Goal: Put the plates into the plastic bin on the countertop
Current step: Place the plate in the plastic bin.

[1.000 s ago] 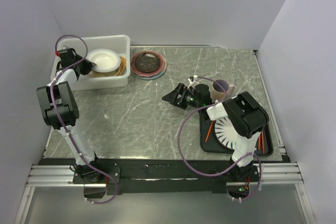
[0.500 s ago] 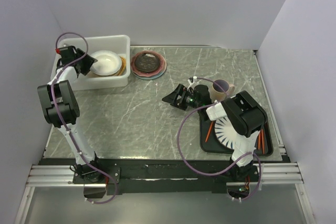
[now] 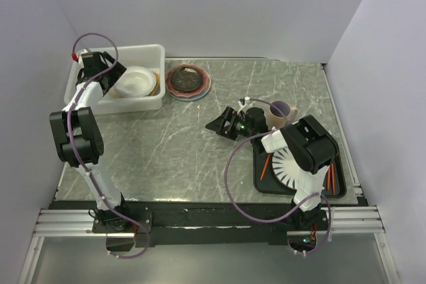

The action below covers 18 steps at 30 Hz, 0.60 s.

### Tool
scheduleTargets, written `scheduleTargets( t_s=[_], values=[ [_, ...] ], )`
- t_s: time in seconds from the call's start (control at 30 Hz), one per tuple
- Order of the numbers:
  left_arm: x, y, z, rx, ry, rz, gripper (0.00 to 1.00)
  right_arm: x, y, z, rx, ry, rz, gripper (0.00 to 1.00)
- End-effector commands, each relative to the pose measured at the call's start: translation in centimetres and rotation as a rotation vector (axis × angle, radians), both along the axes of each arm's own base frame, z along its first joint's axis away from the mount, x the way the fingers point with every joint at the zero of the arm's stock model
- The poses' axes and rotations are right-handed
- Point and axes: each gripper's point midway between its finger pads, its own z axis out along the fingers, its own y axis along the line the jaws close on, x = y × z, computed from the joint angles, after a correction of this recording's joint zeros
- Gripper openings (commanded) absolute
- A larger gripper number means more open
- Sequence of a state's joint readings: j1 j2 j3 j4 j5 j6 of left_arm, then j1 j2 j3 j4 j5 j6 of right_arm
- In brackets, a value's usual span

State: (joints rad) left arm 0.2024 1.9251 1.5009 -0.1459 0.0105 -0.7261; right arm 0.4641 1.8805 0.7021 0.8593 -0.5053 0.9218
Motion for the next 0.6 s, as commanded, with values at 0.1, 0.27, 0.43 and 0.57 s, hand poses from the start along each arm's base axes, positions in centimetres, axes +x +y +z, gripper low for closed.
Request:
scheduleTargets(
  t_s=[0.1, 0.27, 0.43, 0.57],
  values=[
    [-1.6, 1.3, 7.3, 0.096, -0.172, 0.085, 0.99, 1.4, 0.4, 1.5, 0.012, -0.066, -0.003, 0.92],
    [-1.6, 0.6, 8.1, 0.102, -0.185, 0.064, 0.99, 1.6, 0.5, 1.2, 0.006, -0.061, 0.001, 0.92],
    [-1.4, -0.2, 8.4, 0.103, -0.197, 0.045, 0.99, 1.7, 0.6, 1.0, 0.001, -0.059, 0.004, 0.92],
    [-1.4, -0.8, 9.0, 0.104, -0.210, 0.035, 0.99, 1.8, 0.5, 0.6, -0.007, -0.055, -0.002, 0.92]
  ],
)
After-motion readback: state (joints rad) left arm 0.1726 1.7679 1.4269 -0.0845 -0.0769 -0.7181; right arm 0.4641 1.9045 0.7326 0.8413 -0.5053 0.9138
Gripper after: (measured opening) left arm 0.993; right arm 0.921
